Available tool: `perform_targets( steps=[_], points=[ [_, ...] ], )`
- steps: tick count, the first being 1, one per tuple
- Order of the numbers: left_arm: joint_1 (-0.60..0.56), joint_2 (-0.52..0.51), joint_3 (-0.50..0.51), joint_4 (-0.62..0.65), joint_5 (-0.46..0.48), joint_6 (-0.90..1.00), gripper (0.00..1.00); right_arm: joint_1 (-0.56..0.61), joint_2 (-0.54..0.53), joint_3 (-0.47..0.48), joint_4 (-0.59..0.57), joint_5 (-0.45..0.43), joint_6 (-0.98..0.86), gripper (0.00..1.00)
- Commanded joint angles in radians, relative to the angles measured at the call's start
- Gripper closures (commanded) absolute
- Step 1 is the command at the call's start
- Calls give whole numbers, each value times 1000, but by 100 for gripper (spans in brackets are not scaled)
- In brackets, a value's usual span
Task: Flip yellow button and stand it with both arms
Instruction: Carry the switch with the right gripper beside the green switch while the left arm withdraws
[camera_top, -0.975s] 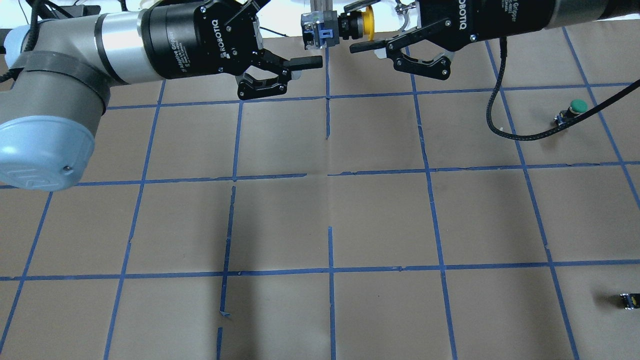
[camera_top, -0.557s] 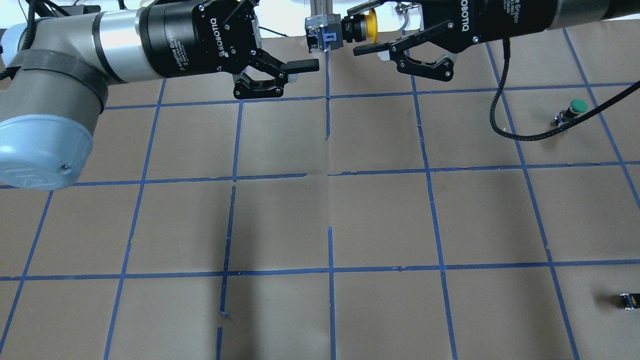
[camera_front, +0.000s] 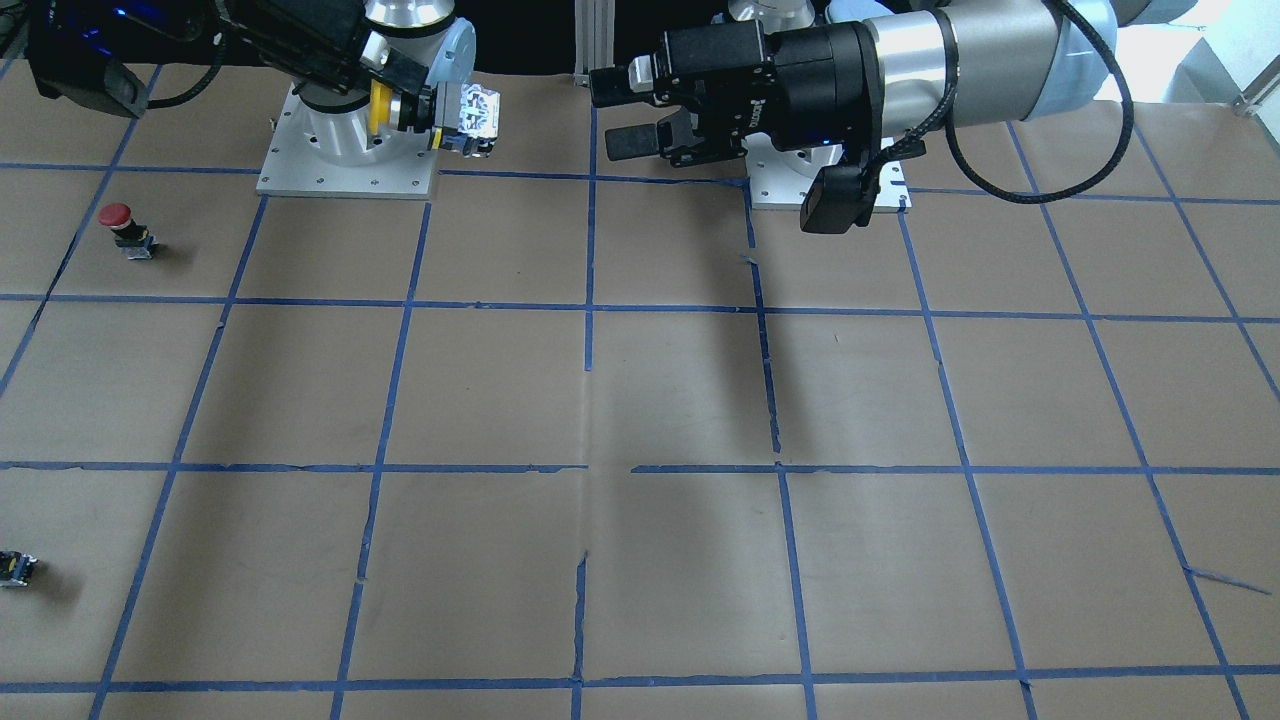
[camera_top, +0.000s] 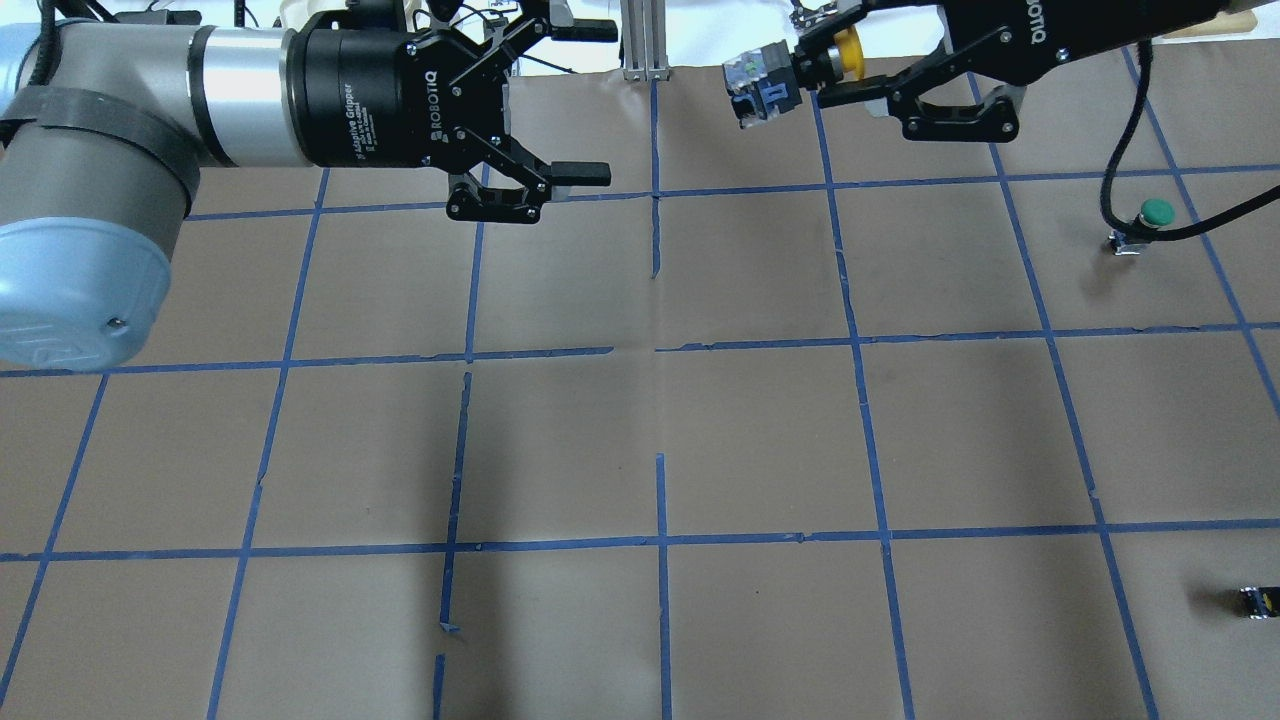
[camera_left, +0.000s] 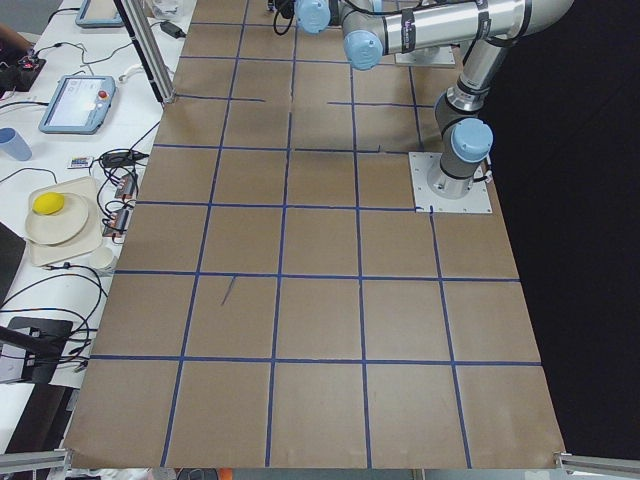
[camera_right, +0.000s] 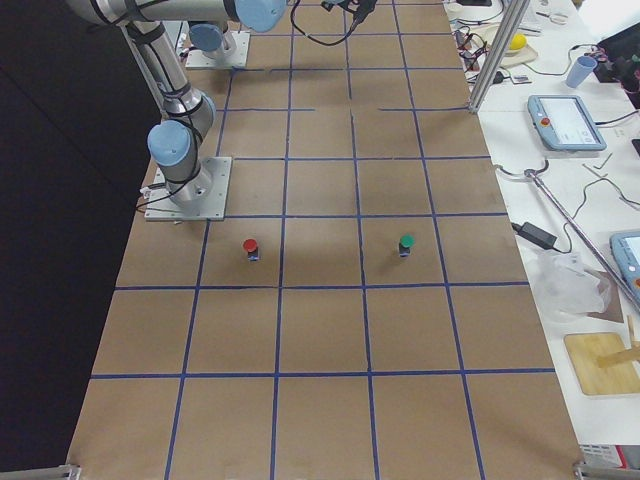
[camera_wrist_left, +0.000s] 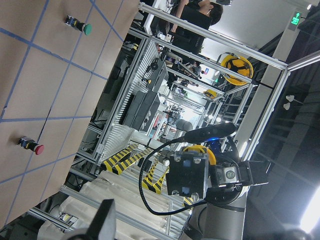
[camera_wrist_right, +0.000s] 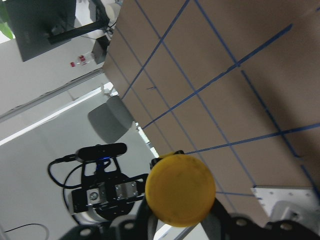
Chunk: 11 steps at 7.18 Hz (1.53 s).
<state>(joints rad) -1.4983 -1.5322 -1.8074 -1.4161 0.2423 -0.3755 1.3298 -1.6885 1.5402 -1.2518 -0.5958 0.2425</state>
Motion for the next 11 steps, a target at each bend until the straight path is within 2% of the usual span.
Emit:
perform_targets(
  steps=[1,2,3,4,5,6,7,8,9,10,11],
  points=[
    [0,-57,10,61,267,3,8,-4,4,14,-11,-309,-299,81],
    [1,-54,28,65,354,4,7,-4,4,53,-9,-453,-478,81],
    [4,-52,60,63,449,4,3,-4,1,133,-21,-658,-670,81],
    [6,-80,104,54,545,6,3,-6,1,220,-158,-794,-850,82],
    [6,-123,161,48,619,6,3,-15,1,303,-290,-885,-962,82],
    [3,-159,216,20,743,7,1,-24,1,367,-436,-936,-1106,83],
    [3,-169,259,-6,791,9,1,-88,1,414,-519,-965,-1260,83],
    [0,-171,290,-32,845,15,1,-200,3,473,-625,-960,-1457,83],
    [-2,-163,322,-76,895,109,1,-304,6,544,-762,-952,-1669,83],
    [-8,-151,371,-134,1027,139,1,-393,7,608,-878,-941,-1865,83],
    [-13,-155,432,-206,1139,189,0,-464,22,621,-937,-856,-2078,83]
  ],
)
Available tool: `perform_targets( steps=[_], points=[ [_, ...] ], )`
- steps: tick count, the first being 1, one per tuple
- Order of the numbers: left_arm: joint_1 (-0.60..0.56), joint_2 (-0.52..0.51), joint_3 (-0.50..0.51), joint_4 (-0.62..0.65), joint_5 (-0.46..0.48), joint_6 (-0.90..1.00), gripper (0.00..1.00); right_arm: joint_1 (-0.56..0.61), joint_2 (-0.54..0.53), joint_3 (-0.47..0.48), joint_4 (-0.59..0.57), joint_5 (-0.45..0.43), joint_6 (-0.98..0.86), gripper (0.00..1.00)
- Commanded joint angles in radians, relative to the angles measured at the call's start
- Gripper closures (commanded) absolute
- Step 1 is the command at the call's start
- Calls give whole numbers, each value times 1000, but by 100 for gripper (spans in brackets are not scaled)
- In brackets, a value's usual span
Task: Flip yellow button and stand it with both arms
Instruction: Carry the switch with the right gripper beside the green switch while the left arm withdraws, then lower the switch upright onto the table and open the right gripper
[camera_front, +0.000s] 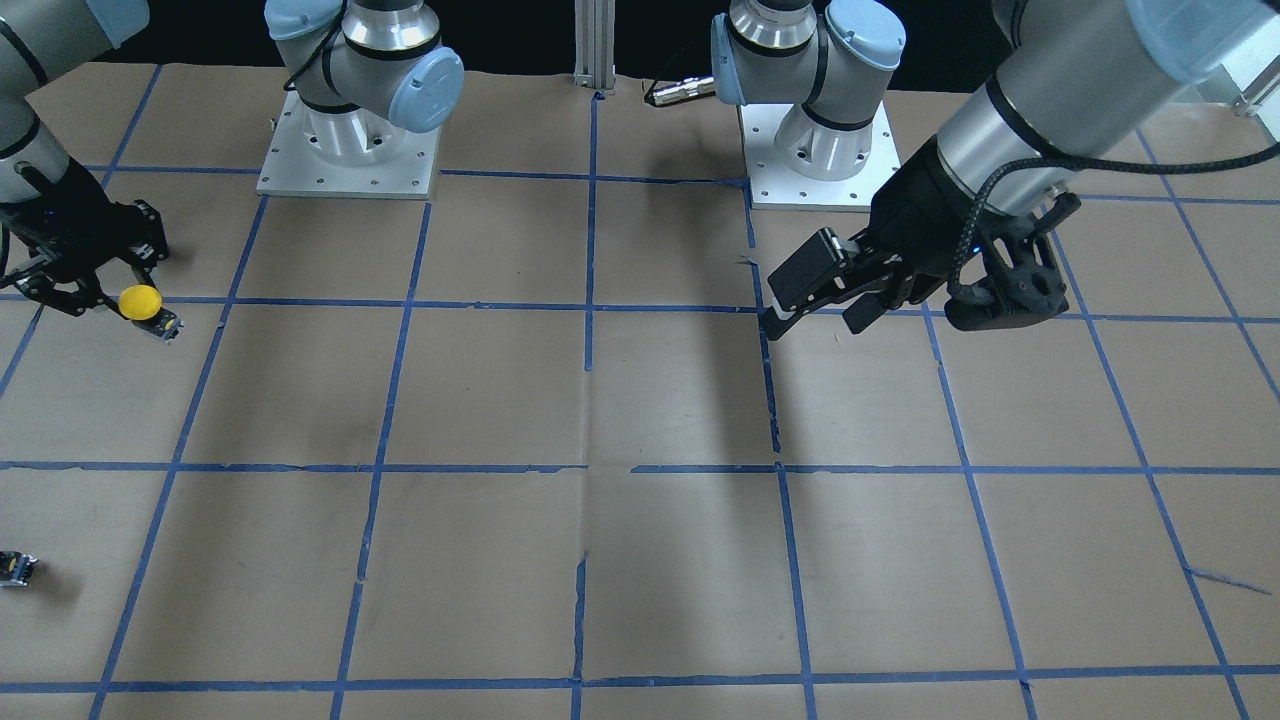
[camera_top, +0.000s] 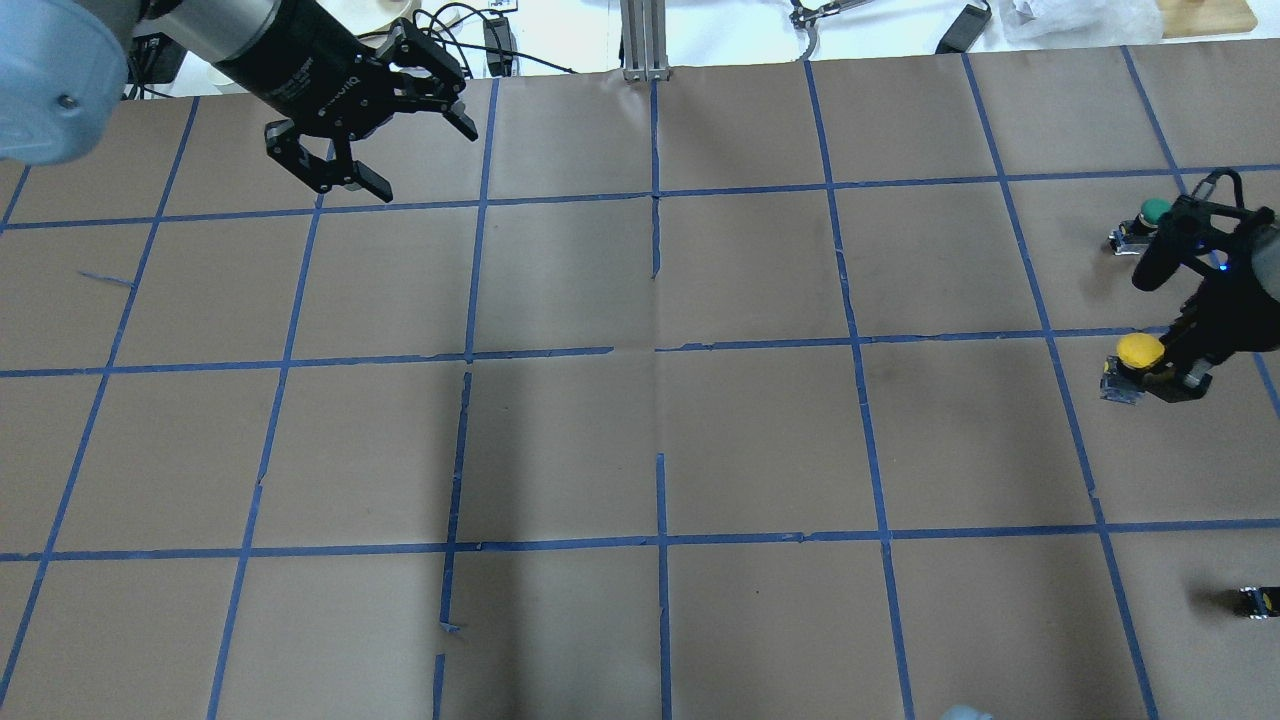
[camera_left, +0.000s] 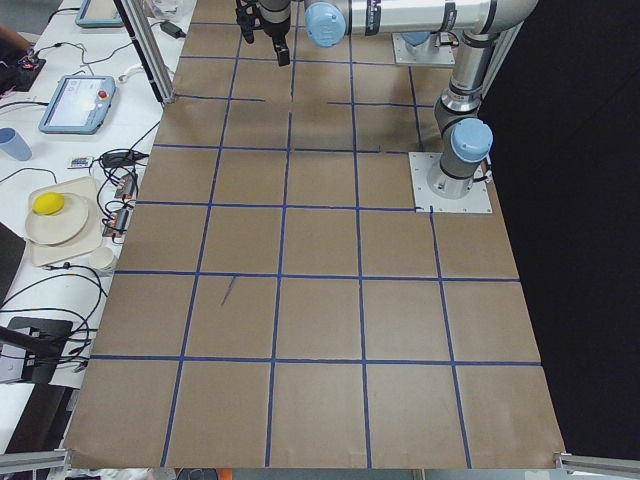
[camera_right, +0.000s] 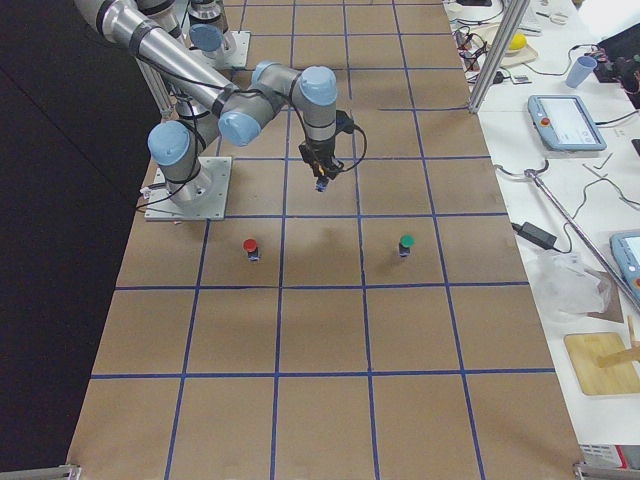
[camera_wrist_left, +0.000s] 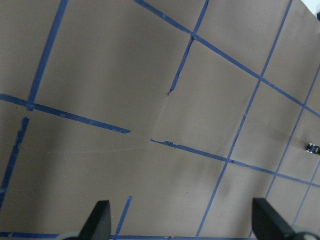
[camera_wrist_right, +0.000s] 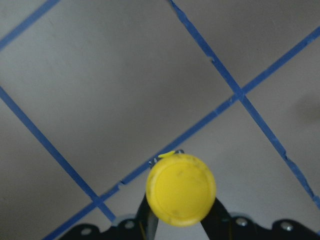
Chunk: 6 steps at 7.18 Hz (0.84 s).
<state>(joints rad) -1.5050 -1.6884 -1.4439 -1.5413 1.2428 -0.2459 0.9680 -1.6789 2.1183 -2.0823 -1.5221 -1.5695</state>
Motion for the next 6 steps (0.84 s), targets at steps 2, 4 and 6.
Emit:
perform_targets(
  steps=[2,4,6],
  points=[
    [-4,41,95,-187,211,117,0,-219,172,38,-213,147,-575,82],
    [-17,53,82,-215,352,181,0,-291,267,17,-214,180,-667,81],
    [-17,65,67,-220,356,297,0,-299,280,6,-220,172,-681,79]
  ],
)
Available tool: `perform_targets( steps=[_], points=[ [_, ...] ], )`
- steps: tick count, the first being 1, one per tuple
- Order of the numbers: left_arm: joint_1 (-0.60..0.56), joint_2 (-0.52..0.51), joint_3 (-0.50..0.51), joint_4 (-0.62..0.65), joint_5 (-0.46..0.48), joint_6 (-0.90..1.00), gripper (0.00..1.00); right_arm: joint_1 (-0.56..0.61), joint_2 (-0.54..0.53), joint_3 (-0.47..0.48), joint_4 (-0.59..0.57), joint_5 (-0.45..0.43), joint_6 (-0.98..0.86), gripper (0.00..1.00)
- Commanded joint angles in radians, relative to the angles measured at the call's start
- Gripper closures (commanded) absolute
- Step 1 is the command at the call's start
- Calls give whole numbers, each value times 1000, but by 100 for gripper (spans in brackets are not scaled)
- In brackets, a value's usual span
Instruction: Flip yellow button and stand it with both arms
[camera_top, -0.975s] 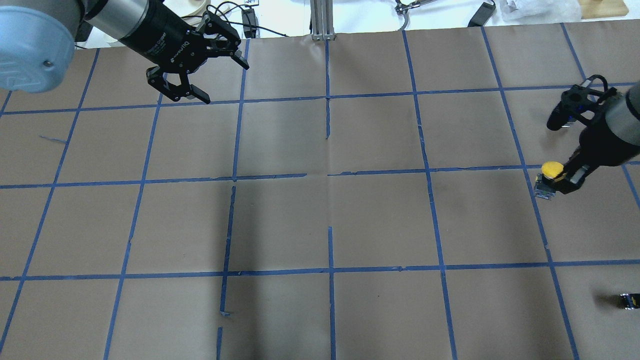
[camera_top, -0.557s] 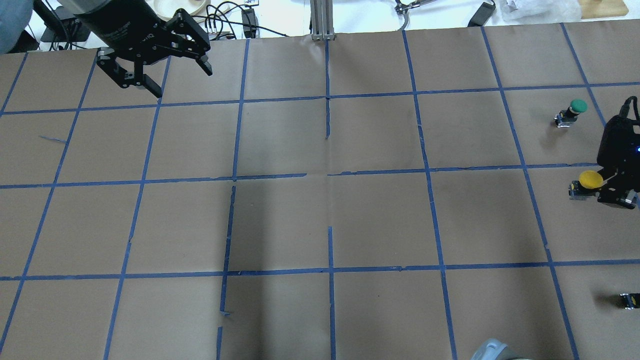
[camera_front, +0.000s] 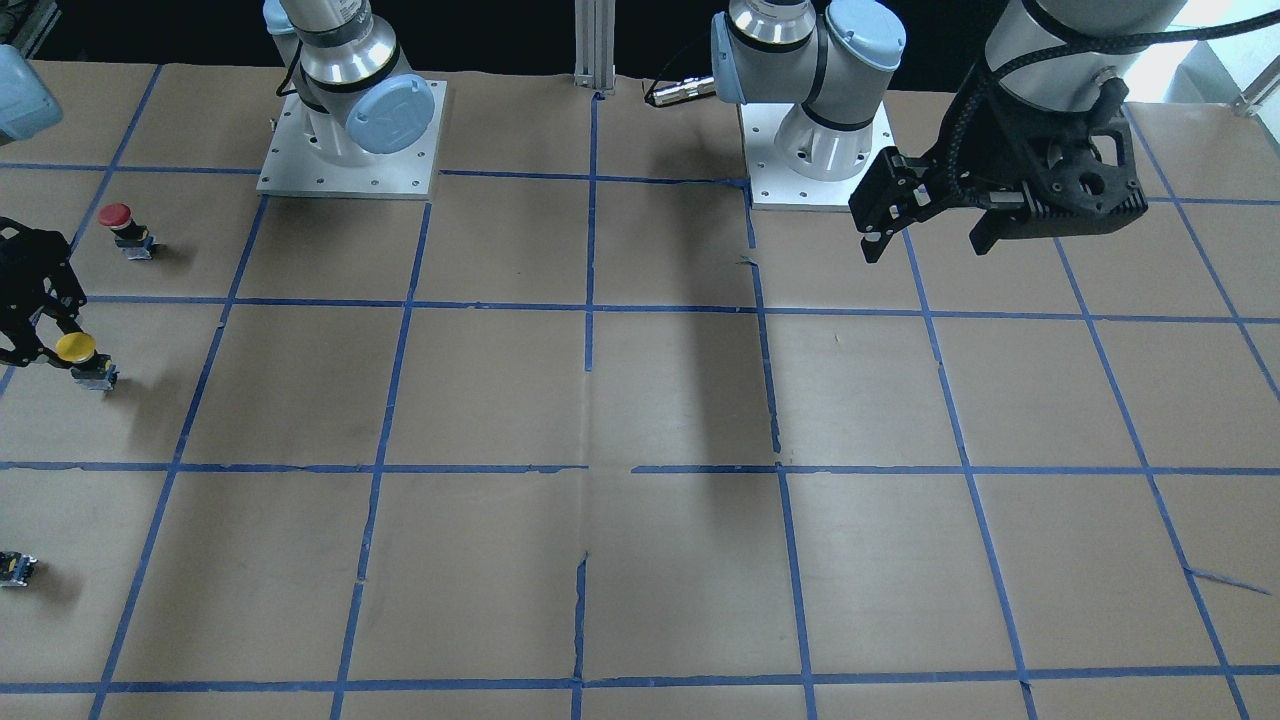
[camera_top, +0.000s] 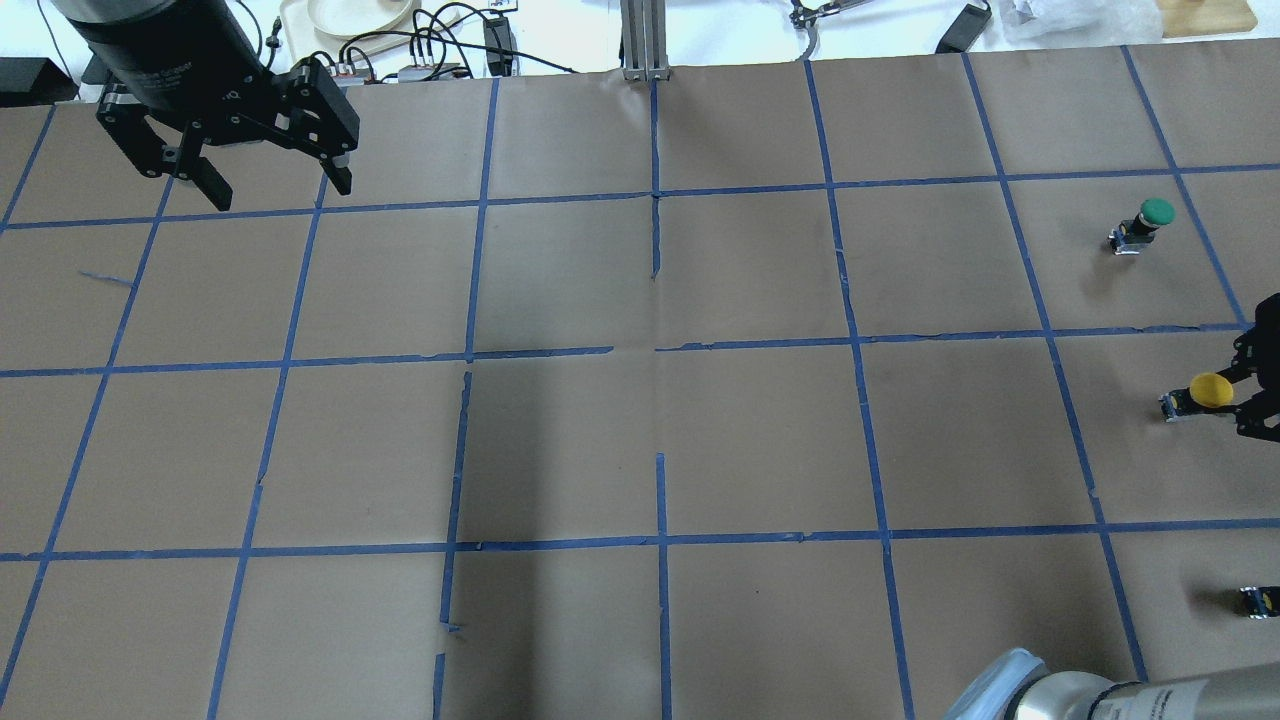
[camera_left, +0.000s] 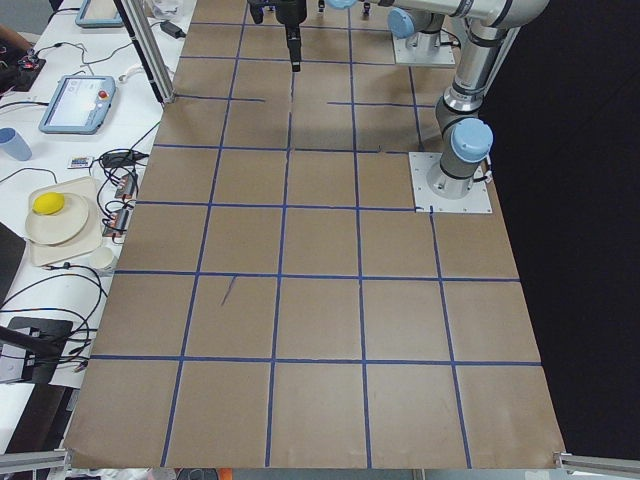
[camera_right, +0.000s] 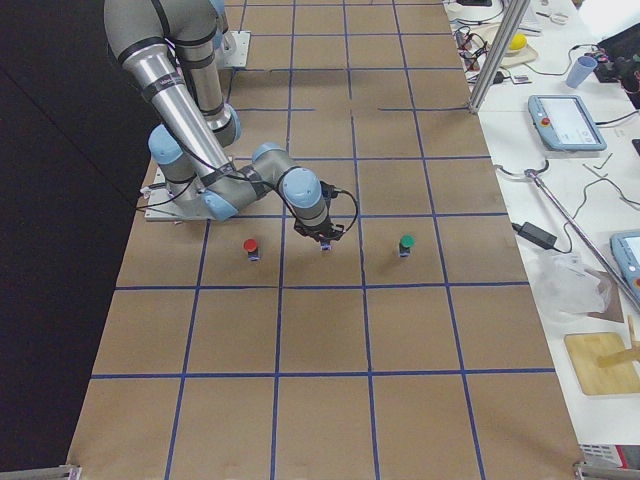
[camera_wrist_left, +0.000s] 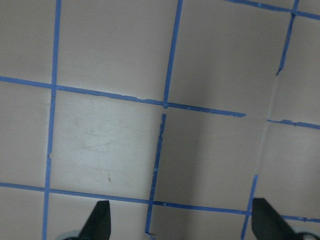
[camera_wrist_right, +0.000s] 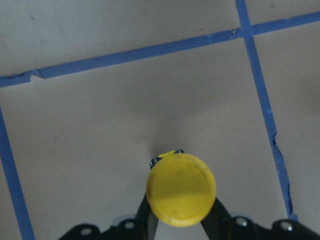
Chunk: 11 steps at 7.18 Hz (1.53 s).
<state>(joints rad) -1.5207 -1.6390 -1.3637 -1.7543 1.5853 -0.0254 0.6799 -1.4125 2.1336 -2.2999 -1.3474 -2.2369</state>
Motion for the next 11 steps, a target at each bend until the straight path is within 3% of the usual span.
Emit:
perform_targets(
  steps=[1,2,4,5,7,8,11],
  points=[
    [1,19,-11,-16,18,109,0,-11,15,-9,5,-3,6,67],
    [1,19,-18,-11,33,113,0,-11,15,-11,11,-3,43,1],
    [-4,-4,2,10,-22,114,0,-13,-2,-18,13,-25,63,0],
    [-1,-7,0,101,-47,104,0,-5,-3,-67,17,-26,113,0],
    [-2,5,-26,113,-44,32,0,44,-5,-209,115,-24,246,0],
    [-4,14,-38,116,-39,21,0,84,-2,-328,181,-44,313,0],
    [-10,60,-104,114,-33,24,0,217,-40,-633,607,-90,745,0]
  ],
)
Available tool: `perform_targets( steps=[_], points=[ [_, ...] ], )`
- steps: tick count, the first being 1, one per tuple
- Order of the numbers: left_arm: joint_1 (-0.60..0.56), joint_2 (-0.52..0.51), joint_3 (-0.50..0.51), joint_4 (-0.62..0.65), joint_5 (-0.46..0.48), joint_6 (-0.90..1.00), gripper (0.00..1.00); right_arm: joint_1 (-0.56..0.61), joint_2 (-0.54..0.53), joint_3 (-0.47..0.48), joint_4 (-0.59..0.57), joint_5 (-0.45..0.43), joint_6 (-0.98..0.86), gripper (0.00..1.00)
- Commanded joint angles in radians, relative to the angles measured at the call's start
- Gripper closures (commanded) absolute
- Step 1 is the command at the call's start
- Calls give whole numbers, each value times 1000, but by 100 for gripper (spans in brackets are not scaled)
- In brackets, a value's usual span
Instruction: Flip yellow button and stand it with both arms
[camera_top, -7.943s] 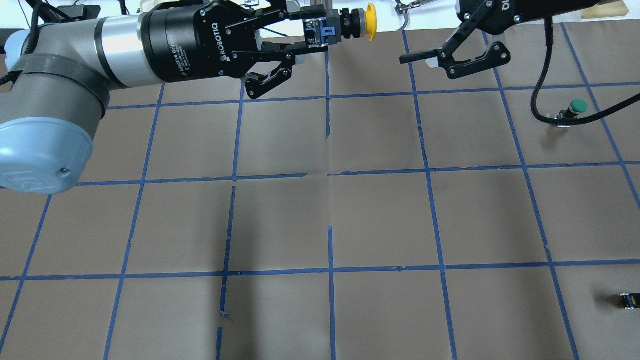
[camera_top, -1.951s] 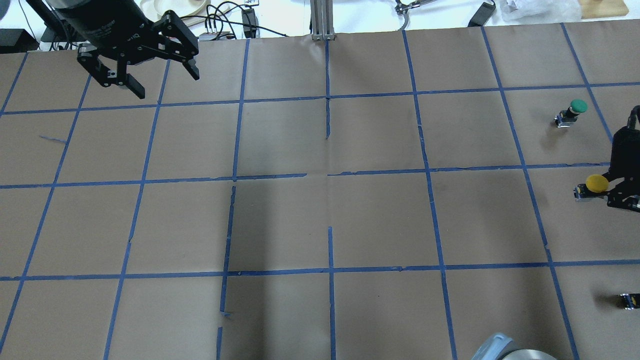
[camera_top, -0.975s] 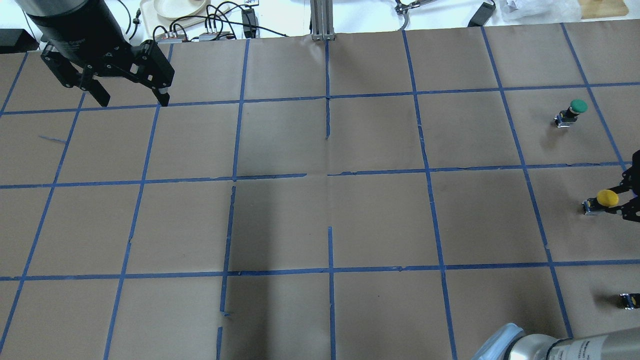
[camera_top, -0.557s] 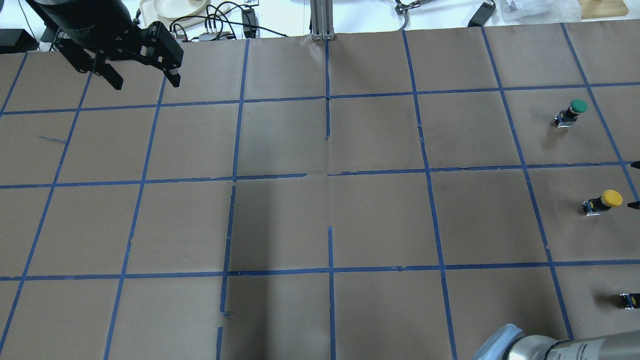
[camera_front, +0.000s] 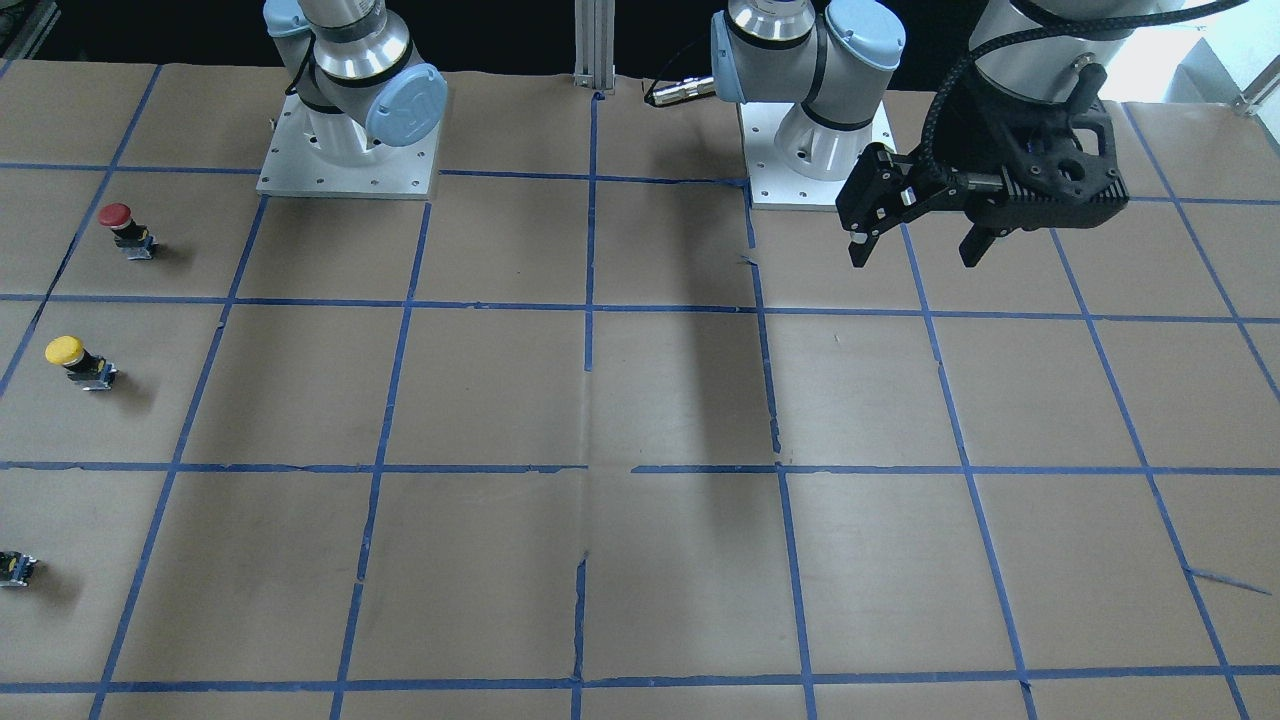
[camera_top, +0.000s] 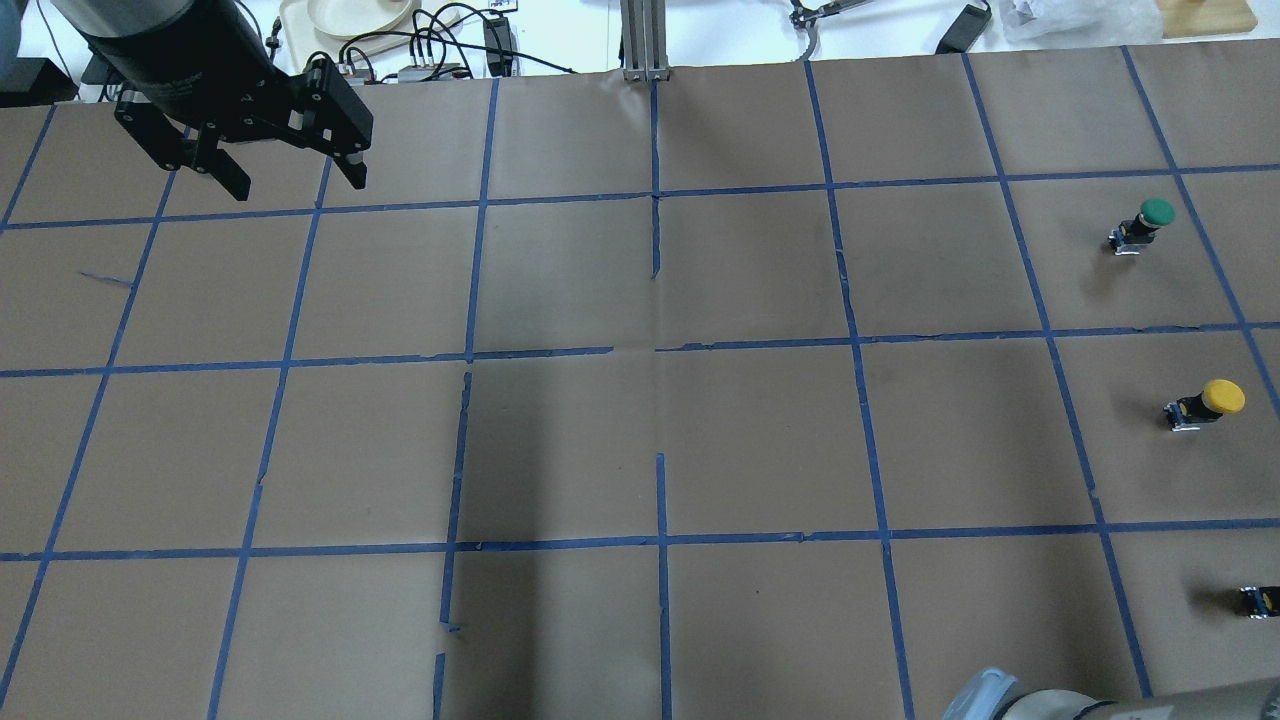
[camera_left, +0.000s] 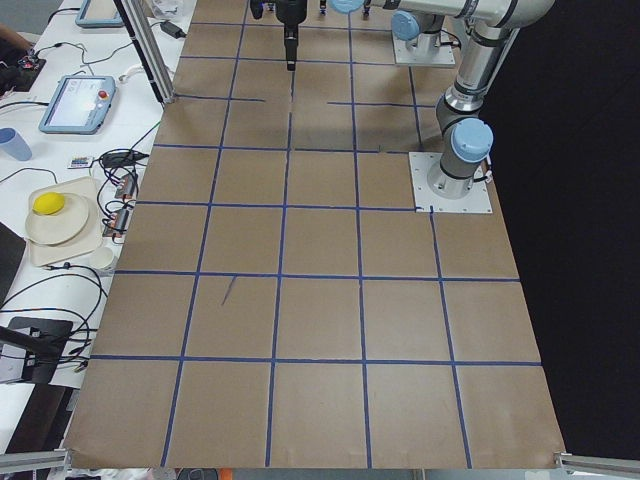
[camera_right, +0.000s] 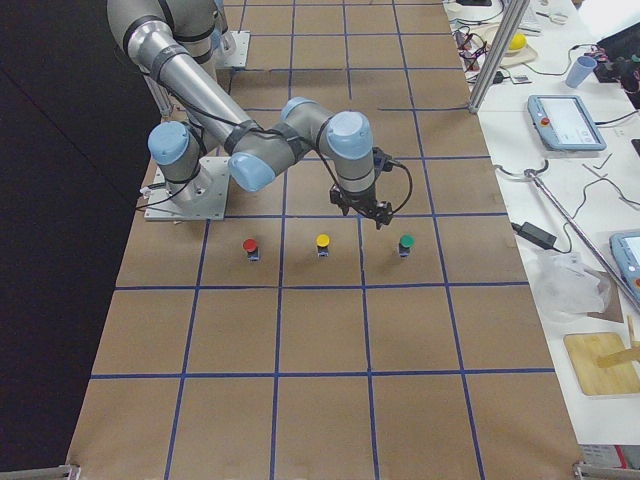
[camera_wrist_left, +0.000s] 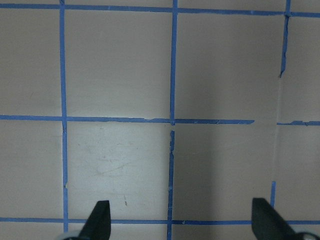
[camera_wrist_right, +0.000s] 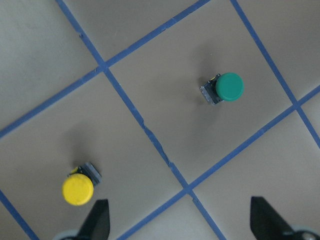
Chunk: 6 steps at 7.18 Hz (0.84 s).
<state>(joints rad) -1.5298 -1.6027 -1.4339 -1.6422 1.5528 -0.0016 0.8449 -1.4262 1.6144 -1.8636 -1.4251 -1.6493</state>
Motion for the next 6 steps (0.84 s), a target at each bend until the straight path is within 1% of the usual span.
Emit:
perform_targets(
  steps=[1,2,3,4,5,6],
  points=[
    [-1,27,-49,24,0,-4,0,95,-84,-131,317,1,427,0],
    [-1,32,-60,57,3,0,0,217,-124,-116,322,-17,709,0],
    [-1,33,-60,59,3,11,0,364,-146,-116,331,-67,858,0],
    [-1,33,-59,59,3,9,0,502,-148,-107,319,-119,1079,0],
    [2,30,-47,61,0,9,0,617,-146,-97,316,-124,1250,0],
    [2,36,-45,61,1,9,0,676,-128,-91,314,-133,1424,0]
  ],
)
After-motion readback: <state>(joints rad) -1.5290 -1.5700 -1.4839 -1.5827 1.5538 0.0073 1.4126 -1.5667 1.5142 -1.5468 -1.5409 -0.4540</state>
